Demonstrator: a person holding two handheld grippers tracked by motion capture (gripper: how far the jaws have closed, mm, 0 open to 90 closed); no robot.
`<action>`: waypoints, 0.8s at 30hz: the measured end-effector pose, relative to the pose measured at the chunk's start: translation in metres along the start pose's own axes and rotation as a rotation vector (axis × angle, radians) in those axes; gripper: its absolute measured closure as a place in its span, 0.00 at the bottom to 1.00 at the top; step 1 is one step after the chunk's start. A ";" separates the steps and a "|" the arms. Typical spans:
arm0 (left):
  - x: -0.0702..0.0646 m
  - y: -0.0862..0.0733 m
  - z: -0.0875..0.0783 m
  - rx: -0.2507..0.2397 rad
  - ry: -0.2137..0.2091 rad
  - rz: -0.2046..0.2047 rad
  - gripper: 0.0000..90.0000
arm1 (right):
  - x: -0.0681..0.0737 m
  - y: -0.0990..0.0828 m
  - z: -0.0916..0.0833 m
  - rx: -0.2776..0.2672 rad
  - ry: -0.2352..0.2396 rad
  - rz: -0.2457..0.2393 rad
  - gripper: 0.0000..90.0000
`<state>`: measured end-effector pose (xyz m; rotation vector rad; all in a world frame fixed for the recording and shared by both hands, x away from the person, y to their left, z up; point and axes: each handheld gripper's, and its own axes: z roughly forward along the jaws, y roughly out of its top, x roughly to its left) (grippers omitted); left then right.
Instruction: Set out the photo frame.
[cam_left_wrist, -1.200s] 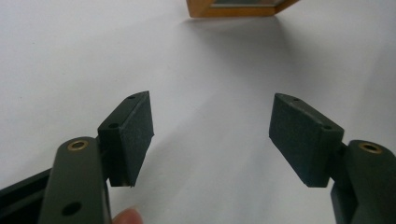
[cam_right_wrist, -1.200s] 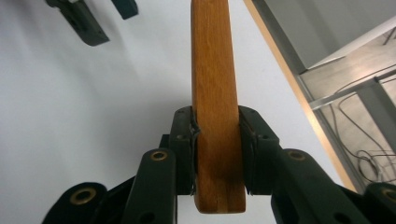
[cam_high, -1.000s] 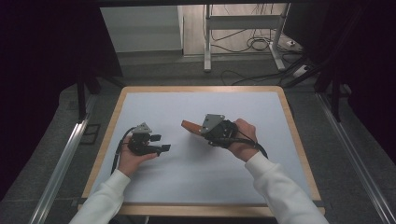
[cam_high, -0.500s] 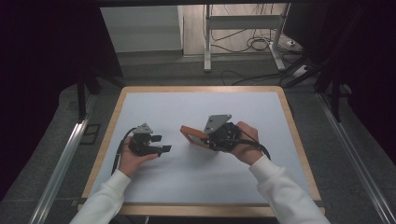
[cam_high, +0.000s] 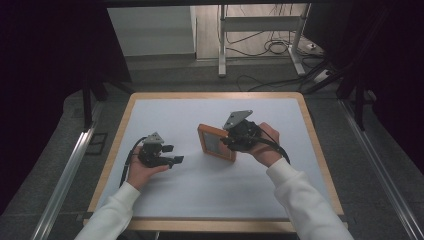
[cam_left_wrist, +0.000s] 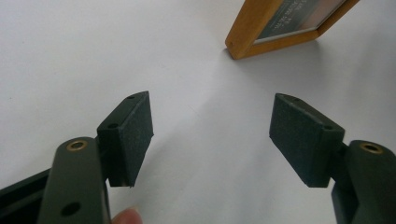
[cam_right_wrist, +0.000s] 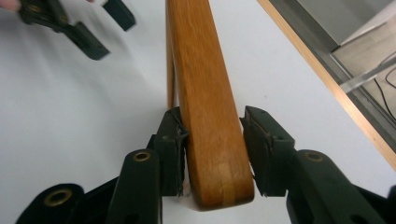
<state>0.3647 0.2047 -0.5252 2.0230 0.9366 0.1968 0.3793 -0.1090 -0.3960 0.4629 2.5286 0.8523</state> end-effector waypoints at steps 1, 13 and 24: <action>0.000 0.000 0.000 -0.001 0.001 0.000 0.33 | -0.002 -0.001 0.002 0.002 -0.003 0.005 0.65; 0.000 -0.001 0.002 0.004 0.000 0.006 0.33 | -0.027 -0.010 0.017 -0.050 -0.036 0.070 0.59; -0.001 -0.001 0.003 0.012 -0.002 0.017 0.33 | -0.050 -0.018 0.033 -0.050 -0.069 0.184 0.46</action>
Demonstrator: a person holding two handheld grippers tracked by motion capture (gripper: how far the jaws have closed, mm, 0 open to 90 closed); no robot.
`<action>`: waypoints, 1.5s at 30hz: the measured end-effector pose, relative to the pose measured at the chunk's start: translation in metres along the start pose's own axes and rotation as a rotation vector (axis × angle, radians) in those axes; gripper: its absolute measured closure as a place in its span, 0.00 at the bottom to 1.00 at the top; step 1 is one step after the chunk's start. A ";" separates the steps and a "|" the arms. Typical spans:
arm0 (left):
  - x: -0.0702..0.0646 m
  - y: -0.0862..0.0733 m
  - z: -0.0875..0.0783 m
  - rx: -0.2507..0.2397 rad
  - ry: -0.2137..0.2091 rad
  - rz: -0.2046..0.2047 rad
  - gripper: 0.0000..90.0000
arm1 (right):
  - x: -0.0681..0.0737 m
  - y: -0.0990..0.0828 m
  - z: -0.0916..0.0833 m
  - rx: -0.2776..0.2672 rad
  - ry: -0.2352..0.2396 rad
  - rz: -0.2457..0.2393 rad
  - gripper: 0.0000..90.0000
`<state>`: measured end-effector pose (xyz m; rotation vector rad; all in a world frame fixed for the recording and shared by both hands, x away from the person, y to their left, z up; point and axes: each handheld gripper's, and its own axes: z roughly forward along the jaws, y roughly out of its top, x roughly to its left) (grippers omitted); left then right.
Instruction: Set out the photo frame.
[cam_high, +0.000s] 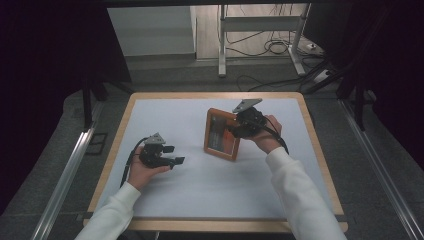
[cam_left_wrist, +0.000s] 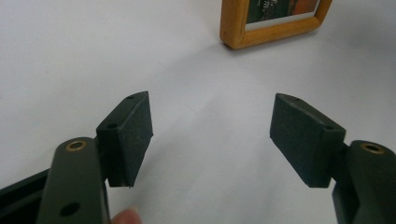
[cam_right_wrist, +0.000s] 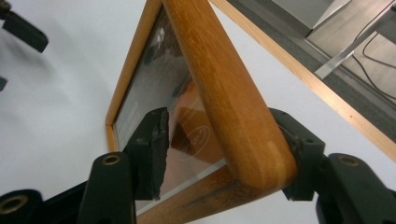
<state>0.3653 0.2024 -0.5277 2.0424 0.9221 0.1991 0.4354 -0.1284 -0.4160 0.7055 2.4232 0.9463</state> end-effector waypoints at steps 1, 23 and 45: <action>0.000 0.000 0.000 0.001 0.000 0.001 0.33 | -0.002 0.000 0.002 -0.001 -0.001 0.008 0.45; 0.000 0.000 0.000 -0.003 0.001 -0.001 0.33 | -0.013 -0.018 -0.023 -0.083 -0.052 0.122 0.28; -0.008 -0.001 -0.002 -0.007 0.011 -0.007 0.33 | 0.043 -0.090 -0.036 -0.027 0.091 0.072 0.99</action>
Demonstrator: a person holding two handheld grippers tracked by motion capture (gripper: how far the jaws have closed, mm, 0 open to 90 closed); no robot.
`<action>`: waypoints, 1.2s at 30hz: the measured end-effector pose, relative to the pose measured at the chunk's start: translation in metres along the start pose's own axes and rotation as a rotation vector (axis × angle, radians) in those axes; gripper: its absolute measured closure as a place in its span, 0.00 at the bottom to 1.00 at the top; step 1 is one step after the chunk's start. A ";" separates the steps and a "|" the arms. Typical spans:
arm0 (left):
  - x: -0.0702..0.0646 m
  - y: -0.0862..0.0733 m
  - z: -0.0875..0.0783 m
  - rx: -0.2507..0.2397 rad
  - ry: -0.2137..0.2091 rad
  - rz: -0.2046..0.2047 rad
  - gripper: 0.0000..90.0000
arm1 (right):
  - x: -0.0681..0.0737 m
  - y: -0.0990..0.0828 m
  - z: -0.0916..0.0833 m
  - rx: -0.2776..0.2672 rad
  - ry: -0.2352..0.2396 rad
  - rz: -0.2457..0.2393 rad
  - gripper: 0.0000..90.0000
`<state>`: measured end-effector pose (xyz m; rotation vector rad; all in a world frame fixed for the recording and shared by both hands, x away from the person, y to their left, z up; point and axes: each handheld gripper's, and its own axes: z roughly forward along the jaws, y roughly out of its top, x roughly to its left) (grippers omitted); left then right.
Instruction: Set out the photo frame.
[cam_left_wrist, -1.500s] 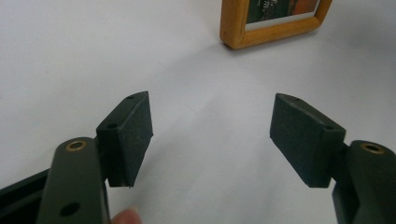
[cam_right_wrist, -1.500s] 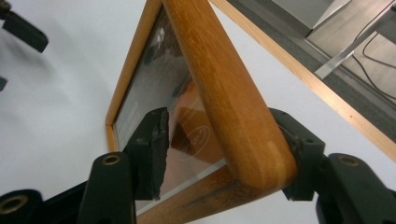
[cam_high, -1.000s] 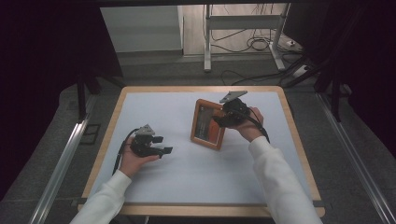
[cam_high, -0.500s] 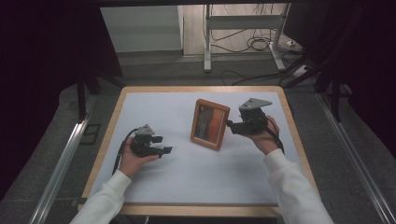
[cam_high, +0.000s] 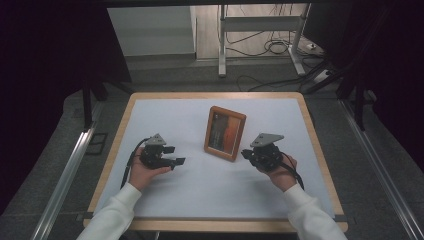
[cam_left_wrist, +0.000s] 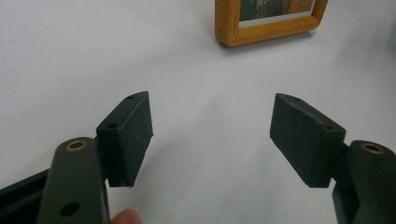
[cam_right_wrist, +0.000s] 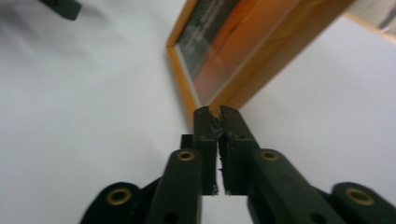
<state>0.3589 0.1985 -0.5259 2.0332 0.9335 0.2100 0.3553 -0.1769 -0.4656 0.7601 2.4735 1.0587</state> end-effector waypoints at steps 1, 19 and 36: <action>-0.001 -0.001 -0.001 -0.001 0.002 0.000 0.33 | 0.001 -0.001 0.003 0.000 0.007 -0.002 0.99; -0.011 -0.006 -0.004 0.005 0.012 0.014 0.33 | 0.015 -0.005 0.045 0.033 0.056 -0.003 0.99; -0.011 -0.007 -0.002 0.016 0.010 0.026 0.33 | 0.004 -0.010 0.066 0.074 0.039 0.010 0.99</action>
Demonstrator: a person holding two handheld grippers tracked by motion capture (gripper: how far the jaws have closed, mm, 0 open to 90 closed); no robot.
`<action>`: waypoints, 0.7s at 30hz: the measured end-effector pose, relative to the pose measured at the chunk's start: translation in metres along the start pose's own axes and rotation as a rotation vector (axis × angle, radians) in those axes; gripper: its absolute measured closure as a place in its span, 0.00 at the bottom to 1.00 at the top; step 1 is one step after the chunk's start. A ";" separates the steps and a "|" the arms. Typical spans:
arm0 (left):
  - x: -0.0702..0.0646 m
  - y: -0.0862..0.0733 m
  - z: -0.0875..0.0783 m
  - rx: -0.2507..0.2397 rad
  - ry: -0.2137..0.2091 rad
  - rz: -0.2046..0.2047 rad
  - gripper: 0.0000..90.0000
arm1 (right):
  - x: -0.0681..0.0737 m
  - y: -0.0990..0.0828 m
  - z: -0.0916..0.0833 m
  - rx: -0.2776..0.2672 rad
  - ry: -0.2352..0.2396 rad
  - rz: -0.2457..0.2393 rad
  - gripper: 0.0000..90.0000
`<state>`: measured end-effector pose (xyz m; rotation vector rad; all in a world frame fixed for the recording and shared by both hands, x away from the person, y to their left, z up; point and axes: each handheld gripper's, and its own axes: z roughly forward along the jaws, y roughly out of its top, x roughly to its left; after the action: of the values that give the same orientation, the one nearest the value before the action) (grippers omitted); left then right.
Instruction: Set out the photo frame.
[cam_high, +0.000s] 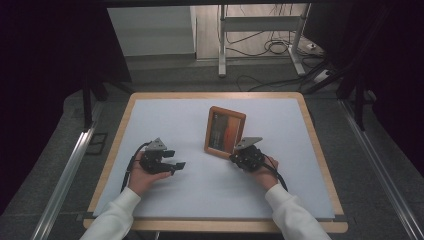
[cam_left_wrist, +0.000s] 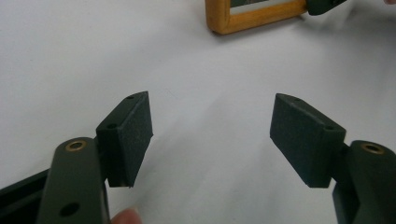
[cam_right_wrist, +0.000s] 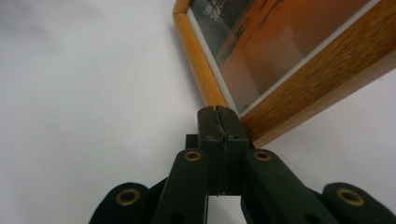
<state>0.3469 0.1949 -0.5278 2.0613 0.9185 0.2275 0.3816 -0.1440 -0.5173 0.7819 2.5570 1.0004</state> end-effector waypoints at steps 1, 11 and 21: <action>0.000 0.000 0.000 -0.001 0.000 -0.003 0.33 | -0.001 -0.001 -0.001 0.000 -0.002 0.008 1.00; 0.001 0.000 0.001 0.000 -0.004 -0.007 0.33 | -0.017 -0.006 -0.006 -0.023 -0.028 0.044 0.99; 0.002 0.000 0.002 0.003 -0.002 -0.006 0.33 | -0.019 -0.007 -0.010 -0.052 -0.010 0.057 0.99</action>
<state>0.3488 0.1952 -0.5291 2.0605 0.9246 0.2208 0.3904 -0.1646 -0.5139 0.8478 2.5027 1.0738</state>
